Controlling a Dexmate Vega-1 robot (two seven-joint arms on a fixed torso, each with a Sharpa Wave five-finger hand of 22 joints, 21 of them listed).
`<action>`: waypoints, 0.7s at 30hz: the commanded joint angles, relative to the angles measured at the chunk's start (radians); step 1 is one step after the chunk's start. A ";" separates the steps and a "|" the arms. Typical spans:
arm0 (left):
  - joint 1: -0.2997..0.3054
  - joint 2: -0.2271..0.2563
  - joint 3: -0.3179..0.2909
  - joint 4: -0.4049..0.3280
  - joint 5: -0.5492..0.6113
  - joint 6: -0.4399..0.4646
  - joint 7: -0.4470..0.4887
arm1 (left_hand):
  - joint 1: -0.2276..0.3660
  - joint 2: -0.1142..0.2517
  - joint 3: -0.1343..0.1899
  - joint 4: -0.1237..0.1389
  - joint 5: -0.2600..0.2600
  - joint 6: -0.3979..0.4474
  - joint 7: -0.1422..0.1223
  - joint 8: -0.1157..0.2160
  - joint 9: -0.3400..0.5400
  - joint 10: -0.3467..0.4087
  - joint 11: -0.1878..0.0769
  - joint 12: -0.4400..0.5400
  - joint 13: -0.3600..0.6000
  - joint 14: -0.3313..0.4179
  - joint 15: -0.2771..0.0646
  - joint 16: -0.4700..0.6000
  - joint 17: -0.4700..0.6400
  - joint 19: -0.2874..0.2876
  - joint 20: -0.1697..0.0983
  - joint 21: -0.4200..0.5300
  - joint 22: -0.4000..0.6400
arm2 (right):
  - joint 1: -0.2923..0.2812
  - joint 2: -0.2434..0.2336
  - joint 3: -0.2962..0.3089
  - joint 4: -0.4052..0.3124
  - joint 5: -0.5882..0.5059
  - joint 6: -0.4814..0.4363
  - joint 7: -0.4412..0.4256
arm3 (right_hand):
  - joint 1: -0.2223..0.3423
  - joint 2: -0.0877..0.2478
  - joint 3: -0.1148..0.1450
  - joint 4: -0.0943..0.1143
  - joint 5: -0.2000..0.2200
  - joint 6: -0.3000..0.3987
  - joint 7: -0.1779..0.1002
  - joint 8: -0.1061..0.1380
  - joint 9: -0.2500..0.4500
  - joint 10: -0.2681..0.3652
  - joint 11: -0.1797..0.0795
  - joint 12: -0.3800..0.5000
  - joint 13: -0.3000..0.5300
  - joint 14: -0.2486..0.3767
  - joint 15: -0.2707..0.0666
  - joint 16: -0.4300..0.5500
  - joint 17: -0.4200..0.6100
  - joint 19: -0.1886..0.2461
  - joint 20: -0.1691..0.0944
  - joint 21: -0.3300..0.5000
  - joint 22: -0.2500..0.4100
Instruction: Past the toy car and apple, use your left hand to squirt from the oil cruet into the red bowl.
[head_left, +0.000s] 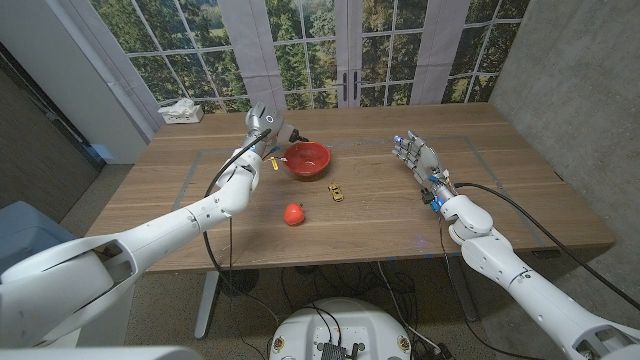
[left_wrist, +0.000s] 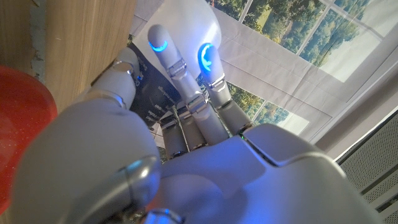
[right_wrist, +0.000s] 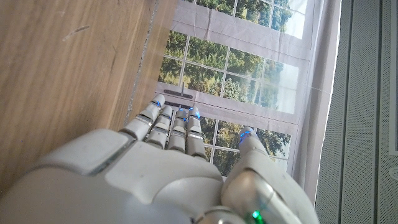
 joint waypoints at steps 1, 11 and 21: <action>-0.010 0.000 0.006 0.010 0.014 -0.010 0.001 | -0.061 0.080 0.143 0.116 -0.003 0.082 -0.031 -0.006 -0.022 0.155 -0.139 0.015 0.133 -0.116 -0.013 -0.124 -0.031 -0.029 -0.113 -0.047 -0.056 | 0.008 0.006 -0.001 0.014 0.005 0.007 0.008 | -0.011 0.002 0.003 -0.002 -0.003 0.010 -0.001 0.002 0.004 0.004 0.005 0.007 -0.001 0.001 0.006 0.006 0.002 0.008 -0.001 -0.003 0.004; -0.018 0.004 0.010 0.012 0.025 -0.025 -0.015 | -0.122 0.030 0.180 0.103 -0.008 -0.011 -0.054 -0.071 -0.071 -0.041 -0.143 -0.010 0.034 -0.208 -0.014 -0.232 -0.025 -0.085 -0.106 -0.181 -0.070 | 0.018 0.008 -0.003 0.026 0.005 0.006 0.016 | -0.013 0.002 0.003 -0.002 -0.003 0.010 -0.001 0.003 0.004 0.004 0.005 0.007 -0.001 0.000 0.006 0.006 0.002 0.009 0.000 -0.006 0.004; -0.027 0.002 0.018 0.027 0.043 -0.027 -0.014 | -0.139 -0.023 0.162 0.104 -0.010 -0.056 -0.082 -0.071 -0.092 -0.146 -0.143 -0.005 -0.009 -0.331 -0.012 -0.302 -0.022 -0.199 -0.099 -0.304 -0.072 | 0.030 0.016 -0.005 0.047 0.006 0.014 0.027 | -0.016 0.000 0.002 -0.001 -0.003 0.012 0.001 0.003 0.005 0.003 0.005 0.006 -0.001 0.002 0.010 0.006 0.001 0.010 0.002 -0.009 0.004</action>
